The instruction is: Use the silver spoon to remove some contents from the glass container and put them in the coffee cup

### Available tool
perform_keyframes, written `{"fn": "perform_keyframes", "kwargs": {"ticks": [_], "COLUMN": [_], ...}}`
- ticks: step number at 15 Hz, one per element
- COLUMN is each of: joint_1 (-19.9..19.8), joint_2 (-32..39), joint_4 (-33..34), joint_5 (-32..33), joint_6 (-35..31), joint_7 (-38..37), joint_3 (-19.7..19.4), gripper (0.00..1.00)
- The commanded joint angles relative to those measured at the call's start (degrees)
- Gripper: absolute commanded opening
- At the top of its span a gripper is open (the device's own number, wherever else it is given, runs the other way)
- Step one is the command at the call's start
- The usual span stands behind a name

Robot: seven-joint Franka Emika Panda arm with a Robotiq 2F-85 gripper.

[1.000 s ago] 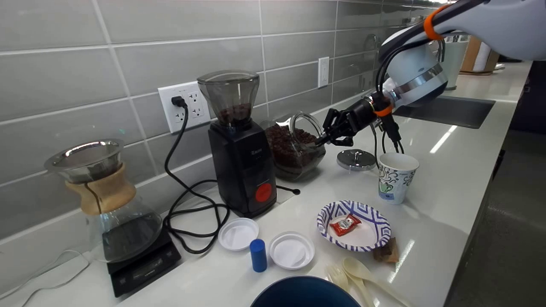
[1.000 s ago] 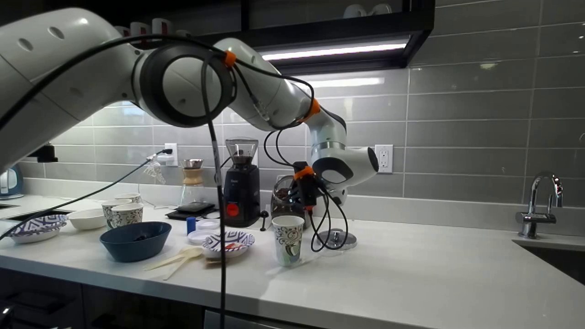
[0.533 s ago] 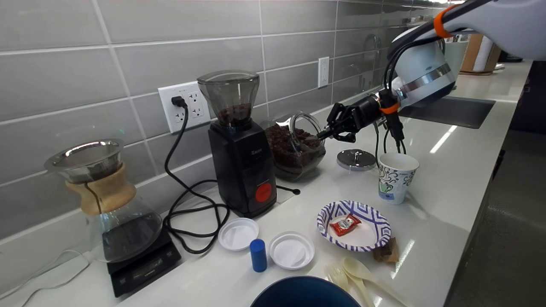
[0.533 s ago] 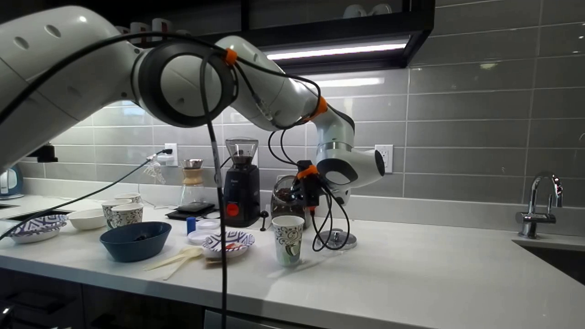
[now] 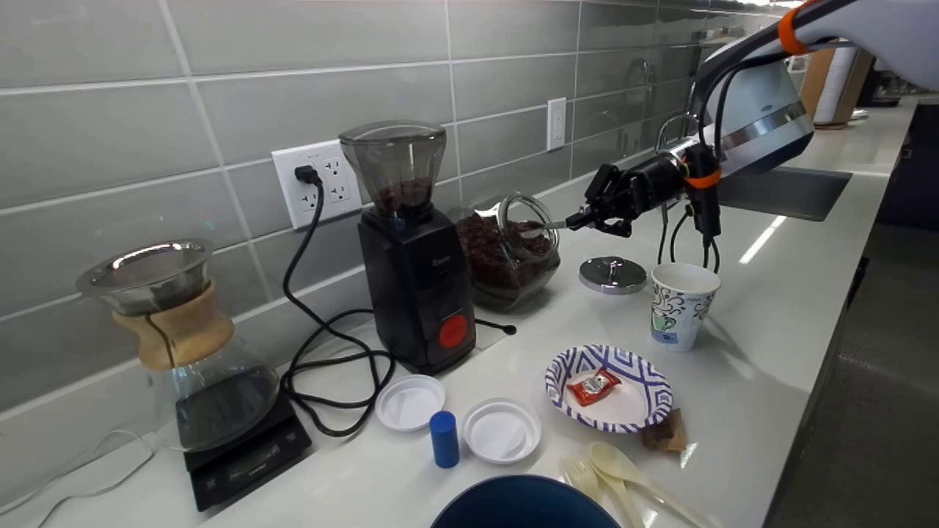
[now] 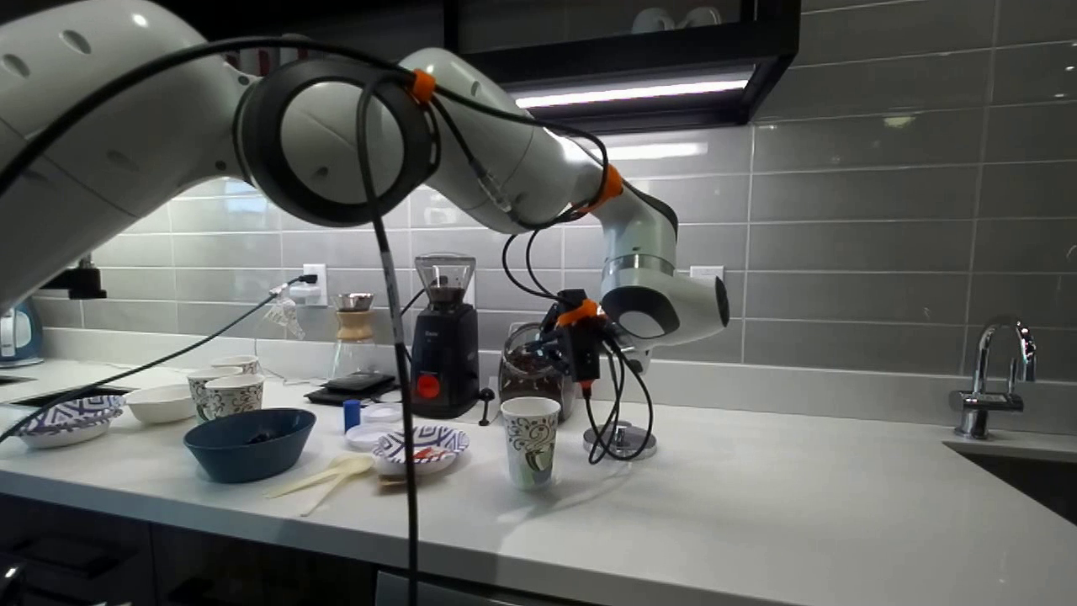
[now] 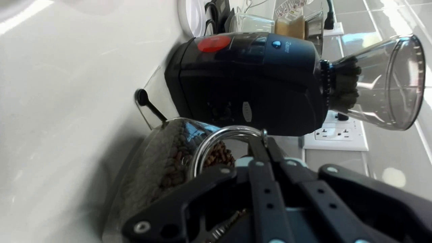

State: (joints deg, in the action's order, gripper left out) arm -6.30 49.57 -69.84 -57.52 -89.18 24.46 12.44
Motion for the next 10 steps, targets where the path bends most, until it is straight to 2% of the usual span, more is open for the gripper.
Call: {"fn": "perform_keyframes", "kwargs": {"ticks": [1, 7, 10], "joint_1": [-1.5, -3.7, -4.8], "joint_2": [-1.9, -5.6, -9.2], "joint_4": [-1.6, -5.5, -10.0], "joint_5": [-2.1, -1.6, -1.3], "joint_6": [4.3, 11.7, 15.3], "joint_7": [3.2, 6.3, 8.9], "joint_3": [-0.5, -2.3, -3.9], "gripper": [0.01, 0.01, 0.01]}}
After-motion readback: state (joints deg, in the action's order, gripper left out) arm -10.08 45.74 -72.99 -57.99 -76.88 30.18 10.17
